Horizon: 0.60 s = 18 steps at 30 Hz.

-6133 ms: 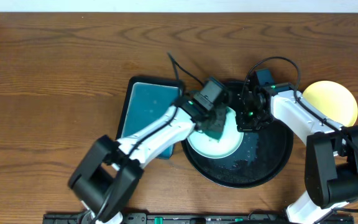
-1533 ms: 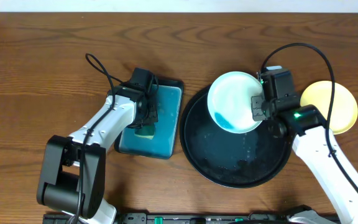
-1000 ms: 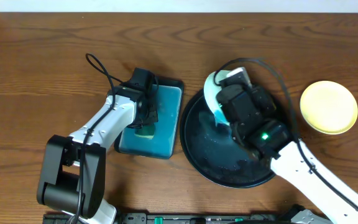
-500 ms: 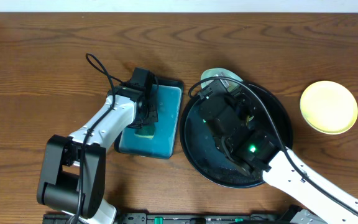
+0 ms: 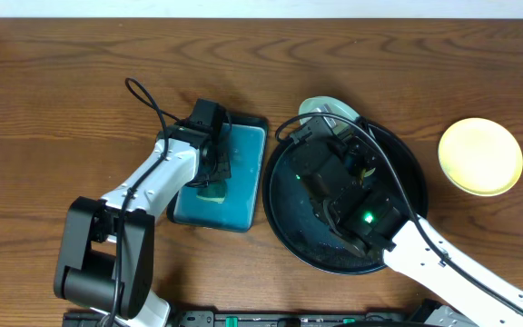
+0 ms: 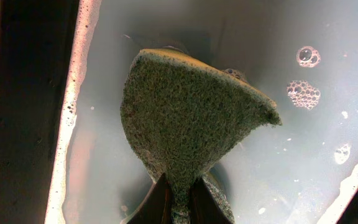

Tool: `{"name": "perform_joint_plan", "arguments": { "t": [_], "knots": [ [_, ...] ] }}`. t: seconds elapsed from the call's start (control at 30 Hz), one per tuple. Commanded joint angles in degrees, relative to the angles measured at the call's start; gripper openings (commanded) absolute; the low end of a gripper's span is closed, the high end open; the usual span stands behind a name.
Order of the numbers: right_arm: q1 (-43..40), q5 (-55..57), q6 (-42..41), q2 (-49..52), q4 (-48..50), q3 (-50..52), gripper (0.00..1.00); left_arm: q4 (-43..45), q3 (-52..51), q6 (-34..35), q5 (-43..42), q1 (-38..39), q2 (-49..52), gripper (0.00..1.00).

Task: Clean dirty plates on tray and stack at the side
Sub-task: 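Lift the mint plate off the black tray with the right gripper, then carry the mint plate right and stack it on the yellow plate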

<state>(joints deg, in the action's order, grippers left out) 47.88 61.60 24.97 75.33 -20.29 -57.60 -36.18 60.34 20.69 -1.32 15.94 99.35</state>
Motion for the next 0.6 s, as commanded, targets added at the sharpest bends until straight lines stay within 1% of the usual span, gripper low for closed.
{"name": "perform_joint_plan", "arguments": {
  "t": [0.0, 0.2, 0.27, 0.37, 0.43, 0.53, 0.57],
  "knots": [
    [0.15, 2.12, 1.6, -0.85, 1.11, -1.09, 0.01, -0.15, -0.28, -1.01, 0.28, -0.17, 0.74, 0.08],
    [-1.27, 2.86, 1.49, -0.79, 2.14, -1.07, 0.01, -0.17, -0.28, -1.95, 0.28, -0.17, 0.74, 0.08],
    [-3.19, 2.86, -1.51, -0.57, 2.08, -1.07, 0.01, -0.17, -0.28, -2.38, 0.28, -0.17, 0.74, 0.08],
    [-7.74, 2.34, -10.38, -0.37, 0.48, -1.05, 0.01, -0.17, -0.28, -3.13, 0.35, -0.17, 0.74, 0.08],
    [-12.35, -0.74, -19.8, -0.37, -2.38, -1.05, 0.01, -0.31, -0.28, -3.13, 0.46, -0.17, 0.74, 0.07],
    [-21.27, -13.7, -32.37, -0.31, -8.31, -1.05, 0.01, -0.37, -0.28, -3.13, 0.46, -0.17, 0.76, 0.08],
    [-26.21, -20.68, -37.75, -0.17, -10.78, -1.05, 0.01, -0.37, -0.28, -3.13, 0.46, -0.17, 0.76, 0.08]
  ]
}}
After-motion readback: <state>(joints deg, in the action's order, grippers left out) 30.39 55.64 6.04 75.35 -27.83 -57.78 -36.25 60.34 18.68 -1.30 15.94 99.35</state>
